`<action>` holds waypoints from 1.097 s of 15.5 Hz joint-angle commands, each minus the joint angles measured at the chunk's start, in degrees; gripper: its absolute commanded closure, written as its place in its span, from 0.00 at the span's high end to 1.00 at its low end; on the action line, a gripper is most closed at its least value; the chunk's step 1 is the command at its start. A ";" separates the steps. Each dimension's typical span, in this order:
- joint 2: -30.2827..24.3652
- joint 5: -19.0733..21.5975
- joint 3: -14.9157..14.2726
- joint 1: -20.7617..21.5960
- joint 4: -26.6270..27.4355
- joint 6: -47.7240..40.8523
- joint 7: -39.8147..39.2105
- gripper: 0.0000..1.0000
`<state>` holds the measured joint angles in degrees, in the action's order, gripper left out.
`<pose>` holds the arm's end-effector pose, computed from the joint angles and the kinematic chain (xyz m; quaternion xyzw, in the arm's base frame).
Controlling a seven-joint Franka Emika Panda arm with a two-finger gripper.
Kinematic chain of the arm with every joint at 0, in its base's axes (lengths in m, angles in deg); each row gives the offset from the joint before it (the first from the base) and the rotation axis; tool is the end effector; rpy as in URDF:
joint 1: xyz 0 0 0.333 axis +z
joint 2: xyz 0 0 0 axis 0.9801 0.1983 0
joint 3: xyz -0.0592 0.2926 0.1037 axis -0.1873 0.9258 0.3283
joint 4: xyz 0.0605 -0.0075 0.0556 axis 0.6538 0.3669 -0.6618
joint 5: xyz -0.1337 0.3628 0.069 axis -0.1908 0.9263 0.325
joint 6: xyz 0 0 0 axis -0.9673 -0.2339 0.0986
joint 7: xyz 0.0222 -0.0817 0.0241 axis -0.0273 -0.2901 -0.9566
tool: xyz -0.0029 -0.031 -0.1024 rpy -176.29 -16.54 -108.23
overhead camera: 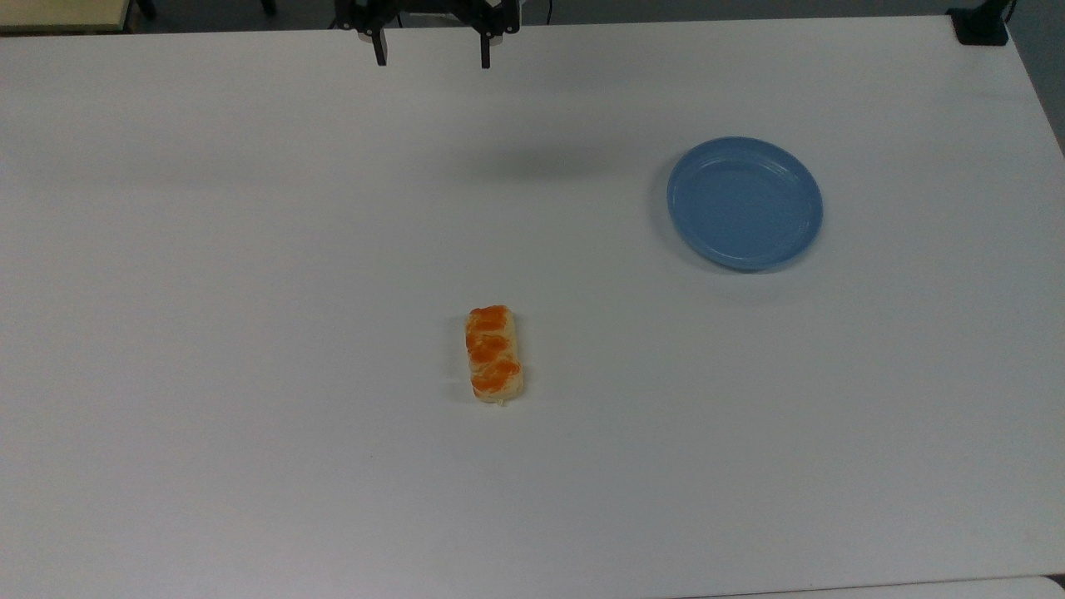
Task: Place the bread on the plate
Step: 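Move the open gripper down over the orange-topped bread roll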
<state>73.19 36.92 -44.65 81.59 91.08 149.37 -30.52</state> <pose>0.5731 0.0260 0.6016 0.9998 0.0121 0.0116 0.0128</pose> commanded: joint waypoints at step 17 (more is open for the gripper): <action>24.09 -1.39 -0.36 4.88 -1.85 29.31 7.92 1.00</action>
<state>94.87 36.85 -44.50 85.11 90.42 176.73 -27.06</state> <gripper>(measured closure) 0.000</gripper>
